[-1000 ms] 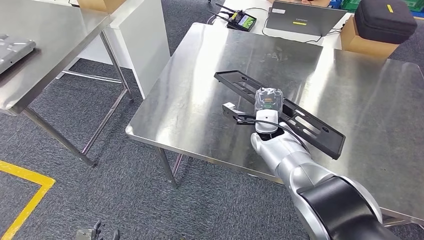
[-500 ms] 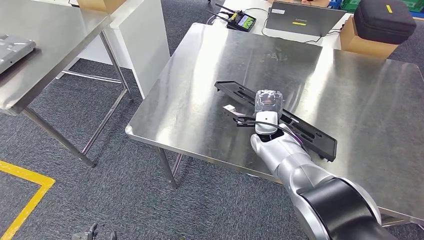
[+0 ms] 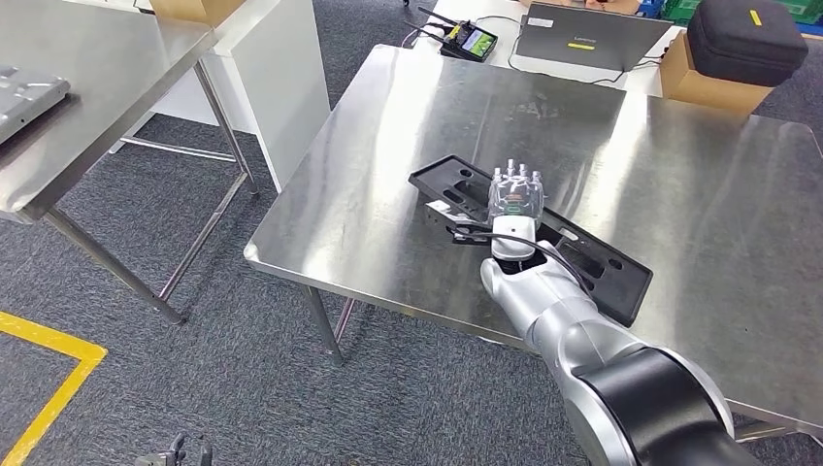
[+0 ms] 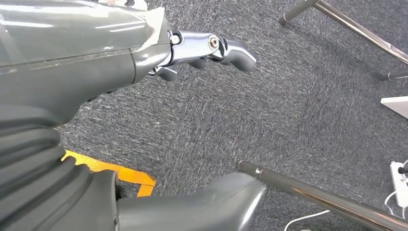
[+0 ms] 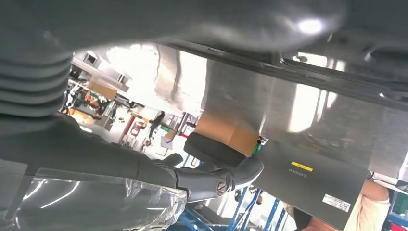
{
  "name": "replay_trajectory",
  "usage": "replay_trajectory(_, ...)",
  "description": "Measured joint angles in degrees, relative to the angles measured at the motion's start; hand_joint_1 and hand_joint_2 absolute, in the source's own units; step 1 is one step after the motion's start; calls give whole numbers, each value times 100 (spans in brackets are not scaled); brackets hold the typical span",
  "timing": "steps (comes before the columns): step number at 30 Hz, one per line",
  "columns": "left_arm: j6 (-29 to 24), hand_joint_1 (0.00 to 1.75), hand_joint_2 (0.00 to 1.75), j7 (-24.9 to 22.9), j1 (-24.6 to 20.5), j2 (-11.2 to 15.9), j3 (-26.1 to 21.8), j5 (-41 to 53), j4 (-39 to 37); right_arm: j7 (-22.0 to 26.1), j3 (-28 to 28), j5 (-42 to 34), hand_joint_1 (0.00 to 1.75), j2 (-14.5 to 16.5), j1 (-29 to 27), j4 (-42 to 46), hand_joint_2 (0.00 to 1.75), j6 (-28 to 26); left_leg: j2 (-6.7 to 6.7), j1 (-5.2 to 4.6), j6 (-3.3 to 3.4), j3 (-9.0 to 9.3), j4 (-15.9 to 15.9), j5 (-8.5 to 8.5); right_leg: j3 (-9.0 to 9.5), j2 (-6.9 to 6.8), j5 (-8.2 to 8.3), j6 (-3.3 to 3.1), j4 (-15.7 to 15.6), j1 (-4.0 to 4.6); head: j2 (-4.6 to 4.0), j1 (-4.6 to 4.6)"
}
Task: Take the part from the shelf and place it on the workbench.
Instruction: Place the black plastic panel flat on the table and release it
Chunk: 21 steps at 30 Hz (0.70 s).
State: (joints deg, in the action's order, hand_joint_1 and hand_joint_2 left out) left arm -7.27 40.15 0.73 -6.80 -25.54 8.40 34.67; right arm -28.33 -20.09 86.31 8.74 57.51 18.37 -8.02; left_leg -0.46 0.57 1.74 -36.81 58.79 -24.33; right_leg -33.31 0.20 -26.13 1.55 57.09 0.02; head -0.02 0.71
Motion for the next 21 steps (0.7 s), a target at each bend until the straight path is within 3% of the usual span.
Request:
replay_trajectory(16, -13, 0, 0, 0, -5, -2, -56, 15, 0, 130, 192, -121, 0, 55, -1, 67, 0, -133, 0, 1, 0, 3, 0, 0, 2, 0, 0, 0, 0, 0, 0, 0)
replay_trajectory(19, -49, 0, 0, 0, -3, -2, -68, 15, 0, 502, 341, -426, 0, 93, -6, 113, 0, -555, 0, 1, 0, 3, 0, 0, 2, 0, 0, 0, 0, 0, 0, 0)
replay_trajectory(21, -94, 0, 0, 0, -1, -3, -74, 23, 0, 1334, 581, -1163, 0, 167, -43, 207, 0, -983, 1, 1, 0, 3, 0, 0, 2, 0, 0, 0, 1, 0, 0, 1)
